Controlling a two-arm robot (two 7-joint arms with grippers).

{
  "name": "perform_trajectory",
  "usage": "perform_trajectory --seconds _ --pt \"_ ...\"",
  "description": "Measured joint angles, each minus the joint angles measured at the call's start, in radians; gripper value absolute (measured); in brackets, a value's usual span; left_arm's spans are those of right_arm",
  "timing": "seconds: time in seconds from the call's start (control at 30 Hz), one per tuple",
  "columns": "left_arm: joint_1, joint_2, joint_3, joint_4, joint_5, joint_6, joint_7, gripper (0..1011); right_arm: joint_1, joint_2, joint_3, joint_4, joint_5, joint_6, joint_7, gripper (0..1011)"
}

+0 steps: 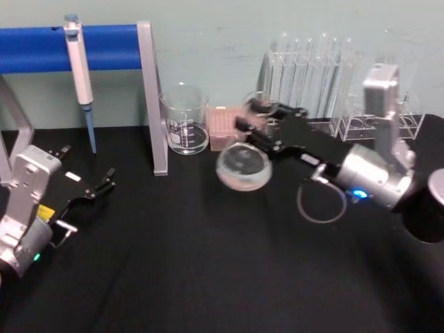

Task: Grasp the erlenmeyer flask with one hand, shake it three times, then place it back.

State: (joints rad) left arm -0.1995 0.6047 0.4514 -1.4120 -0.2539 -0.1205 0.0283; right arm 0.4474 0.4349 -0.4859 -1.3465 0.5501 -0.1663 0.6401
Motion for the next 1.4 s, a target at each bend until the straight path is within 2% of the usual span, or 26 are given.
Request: perform_trajectory --seconds 0.33,0.47,0.7,0.9,1.4 --pt "0.0 0.0 0.0 0.0 0.0 0.0 0.0 1001 -0.082 0.059 0.112 -0.058 -0.018 0.013 -0.11 457" --pt "0.0 0.0 0.0 0.0 0.0 0.0 0.0 1001 -0.105 0.069 0.141 -0.073 -0.023 0.021 -0.13 457" --pt "0.0 0.0 0.0 0.0 0.0 0.0 0.0 1001 -0.117 0.067 0.161 -0.081 -0.03 0.033 -0.13 457" --pt "0.0 0.0 0.0 0.0 0.0 0.0 0.0 1001 -0.1 0.047 0.147 -0.069 -0.036 0.04 -0.092 457" --pt "0.0 0.0 0.0 0.0 0.0 0.0 0.0 1001 -0.019 -0.024 0.01 -0.033 -0.023 0.053 0.06 457"
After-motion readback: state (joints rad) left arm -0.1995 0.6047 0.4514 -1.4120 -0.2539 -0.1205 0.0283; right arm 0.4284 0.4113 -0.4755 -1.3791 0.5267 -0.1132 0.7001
